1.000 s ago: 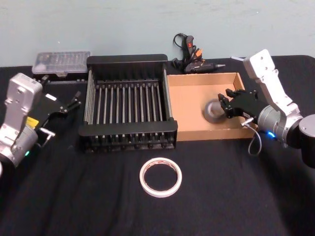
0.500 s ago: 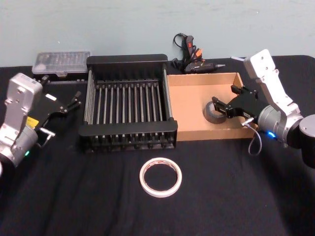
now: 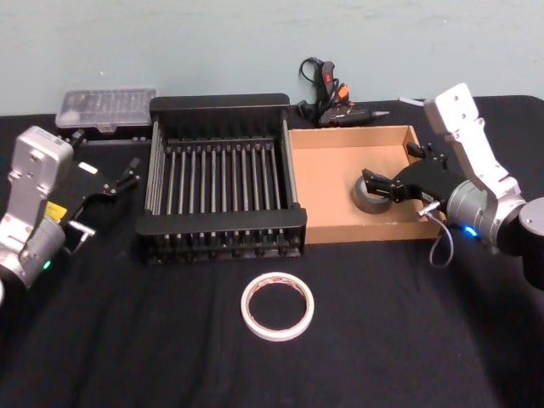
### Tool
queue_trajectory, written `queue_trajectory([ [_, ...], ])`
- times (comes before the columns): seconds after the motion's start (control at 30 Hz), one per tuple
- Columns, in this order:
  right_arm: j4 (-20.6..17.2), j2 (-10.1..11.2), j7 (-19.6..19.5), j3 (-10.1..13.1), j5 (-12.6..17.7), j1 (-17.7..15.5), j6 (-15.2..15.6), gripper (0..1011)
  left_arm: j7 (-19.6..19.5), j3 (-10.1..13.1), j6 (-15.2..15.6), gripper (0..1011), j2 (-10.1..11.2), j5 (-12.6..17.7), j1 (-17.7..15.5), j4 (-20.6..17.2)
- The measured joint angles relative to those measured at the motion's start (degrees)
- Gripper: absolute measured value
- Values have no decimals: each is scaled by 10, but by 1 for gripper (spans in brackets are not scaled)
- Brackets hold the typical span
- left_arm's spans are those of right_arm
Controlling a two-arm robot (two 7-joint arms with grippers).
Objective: Pick up the white tape and place it into the black box , Pick up the silver tape and place it into the brown box.
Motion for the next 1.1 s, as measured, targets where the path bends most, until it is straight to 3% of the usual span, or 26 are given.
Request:
queue_trajectory([
  [0.43,-47,11,14,15,19,-15,14,1002,0,0,0,1001,0,0,0,0],
  [0.7,-123,44,45,19,51,-49,35,1002,0,0,0,1002,0,0,0,0],
  [1.1,-205,92,76,22,90,-104,66,1002,0,0,0,1002,0,0,0,0],
])
